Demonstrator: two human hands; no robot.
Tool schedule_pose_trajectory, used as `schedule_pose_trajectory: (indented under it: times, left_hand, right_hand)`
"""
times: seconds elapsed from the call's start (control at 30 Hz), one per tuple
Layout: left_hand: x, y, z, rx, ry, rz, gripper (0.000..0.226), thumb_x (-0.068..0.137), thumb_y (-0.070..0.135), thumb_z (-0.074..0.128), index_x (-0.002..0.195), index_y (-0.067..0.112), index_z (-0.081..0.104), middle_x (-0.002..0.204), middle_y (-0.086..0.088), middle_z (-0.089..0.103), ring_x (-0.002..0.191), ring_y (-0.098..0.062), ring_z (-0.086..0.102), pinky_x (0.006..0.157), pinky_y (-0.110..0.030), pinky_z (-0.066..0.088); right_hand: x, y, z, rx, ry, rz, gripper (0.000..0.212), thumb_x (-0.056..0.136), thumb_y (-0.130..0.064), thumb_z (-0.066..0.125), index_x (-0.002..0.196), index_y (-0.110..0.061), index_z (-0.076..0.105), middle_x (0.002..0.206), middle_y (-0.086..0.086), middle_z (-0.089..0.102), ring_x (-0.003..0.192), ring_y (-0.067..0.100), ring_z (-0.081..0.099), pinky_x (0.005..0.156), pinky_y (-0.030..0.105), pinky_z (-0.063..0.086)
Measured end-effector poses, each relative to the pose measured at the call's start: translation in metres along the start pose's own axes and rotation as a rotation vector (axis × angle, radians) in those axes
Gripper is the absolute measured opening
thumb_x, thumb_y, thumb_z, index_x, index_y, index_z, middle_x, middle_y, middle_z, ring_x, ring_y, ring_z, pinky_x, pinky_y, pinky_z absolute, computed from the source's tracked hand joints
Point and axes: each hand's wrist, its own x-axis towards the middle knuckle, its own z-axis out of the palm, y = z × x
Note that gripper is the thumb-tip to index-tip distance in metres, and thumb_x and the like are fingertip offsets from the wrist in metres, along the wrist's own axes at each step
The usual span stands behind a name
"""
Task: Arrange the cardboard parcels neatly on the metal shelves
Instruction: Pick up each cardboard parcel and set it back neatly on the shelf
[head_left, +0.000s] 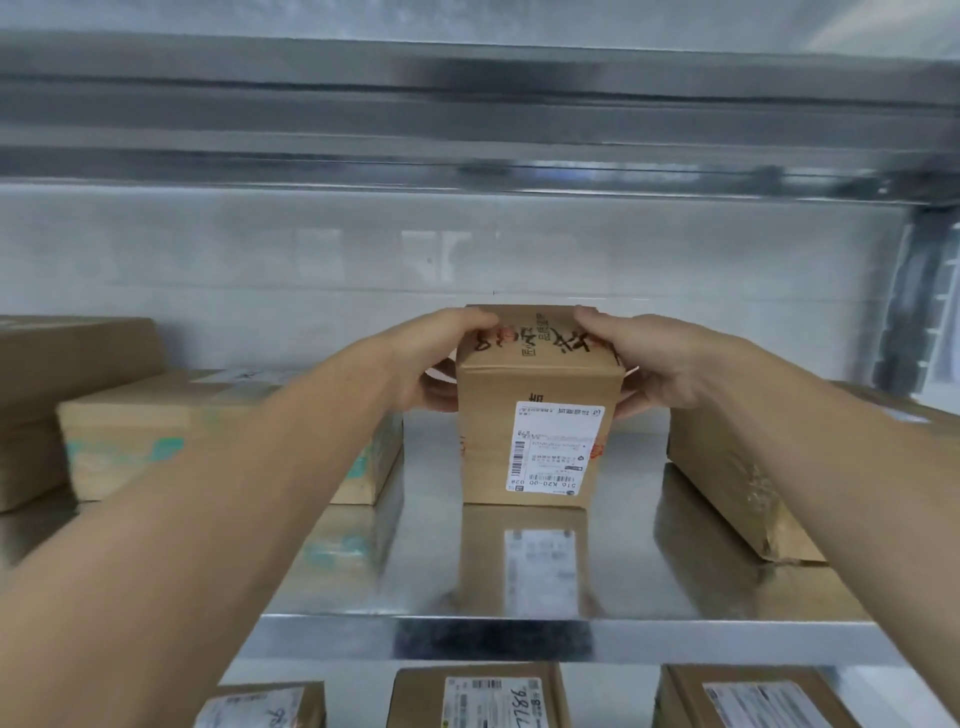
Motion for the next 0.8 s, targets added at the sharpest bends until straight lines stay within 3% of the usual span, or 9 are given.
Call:
schedule_pose_trajectory:
  times: [0.1, 0.23, 0.33, 0.4, 0.5, 0.6, 0.7, 0.8]
  left_hand:
    - [-0.005, -0.009, -0.001, -0.067, 0.015, 0.042, 0.034, 0.099, 0.052, 0.053, 0.099, 0.02, 0.064, 0.095, -0.009, 0.061, 0.078, -0.025, 0.062, 0.07, -0.036, 0.056]
    - [-0.009, -0.023, 0.003, -0.163, 0.052, 0.015, 0.041, 0.1, 0.055, 0.048, 0.081, 0.019, 0.052, 0.077, -0.006, 0.053, 0.061, -0.022, 0.051, 0.058, -0.032, 0.044]
    - [-0.004, -0.036, 0.009, -0.145, 0.06, -0.046, 0.04, 0.101, 0.055, 0.049, 0.087, 0.017, 0.051, 0.076, -0.005, 0.045, 0.058, -0.02, 0.042, 0.052, -0.03, 0.038]
    - [0.0, -0.044, 0.012, -0.131, 0.056, -0.085, 0.04, 0.101, 0.054, 0.049, 0.09, 0.015, 0.05, 0.076, -0.004, 0.043, 0.057, -0.019, 0.041, 0.051, -0.03, 0.039]
    - [0.01, -0.052, 0.015, -0.062, 0.037, -0.138, 0.042, 0.1, 0.052, 0.053, 0.098, 0.01, 0.053, 0.081, -0.005, 0.046, 0.064, -0.02, 0.047, 0.055, -0.037, 0.047]
    - [0.021, -0.057, 0.017, 0.033, -0.005, -0.194, 0.043, 0.097, 0.048, 0.061, 0.106, 0.007, 0.06, 0.092, -0.009, 0.052, 0.077, -0.023, 0.053, 0.059, -0.042, 0.058]
    - [0.029, -0.058, 0.018, 0.092, -0.029, -0.201, 0.042, 0.093, 0.05, 0.066, 0.111, 0.012, 0.063, 0.112, -0.01, 0.061, 0.095, -0.025, 0.059, 0.064, -0.043, 0.061]
    - [0.039, -0.059, 0.018, 0.179, -0.095, -0.234, 0.052, 0.082, 0.057, 0.074, 0.117, 0.019, 0.068, 0.12, -0.014, 0.067, 0.106, -0.031, 0.069, 0.085, -0.053, 0.061]
  right_hand:
    - [-0.008, 0.007, 0.002, 0.134, 0.017, -0.022, 0.053, 0.101, -0.063, 0.045, 0.099, -0.014, 0.066, 0.098, 0.014, 0.068, 0.091, 0.032, 0.069, 0.088, 0.054, 0.06]
    - [-0.013, 0.02, 0.009, 0.286, 0.062, -0.021, 0.051, 0.102, -0.062, 0.042, 0.096, -0.014, 0.055, 0.087, 0.011, 0.059, 0.071, 0.026, 0.062, 0.063, 0.045, 0.058]
    - [-0.011, 0.034, 0.017, 0.29, 0.062, 0.004, 0.046, 0.103, -0.058, 0.045, 0.09, -0.015, 0.049, 0.081, 0.006, 0.053, 0.063, 0.02, 0.049, 0.051, 0.032, 0.046]
    - [-0.007, 0.043, 0.023, 0.237, 0.04, 0.022, 0.041, 0.104, -0.054, 0.047, 0.091, -0.015, 0.05, 0.077, 0.005, 0.053, 0.065, 0.019, 0.05, 0.054, 0.033, 0.045]
    - [0.003, 0.057, 0.026, 0.17, 0.003, 0.076, 0.036, 0.104, -0.048, 0.052, 0.1, -0.014, 0.063, 0.078, 0.004, 0.067, 0.081, 0.022, 0.064, 0.072, 0.042, 0.056]
    - [0.013, 0.065, 0.025, 0.144, -0.037, 0.145, 0.033, 0.101, -0.048, 0.058, 0.107, -0.018, 0.072, 0.097, 0.006, 0.074, 0.093, 0.024, 0.067, 0.09, 0.047, 0.056]
    - [0.018, 0.064, 0.023, 0.066, -0.061, 0.209, 0.036, 0.094, -0.049, 0.068, 0.111, -0.018, 0.071, 0.119, 0.011, 0.065, 0.103, 0.025, 0.063, 0.088, 0.046, 0.059]
    - [0.028, 0.064, 0.021, 0.039, -0.113, 0.283, 0.075, 0.076, -0.059, 0.081, 0.136, -0.018, 0.06, 0.145, 0.019, 0.053, 0.126, 0.037, 0.059, 0.084, 0.056, 0.062]
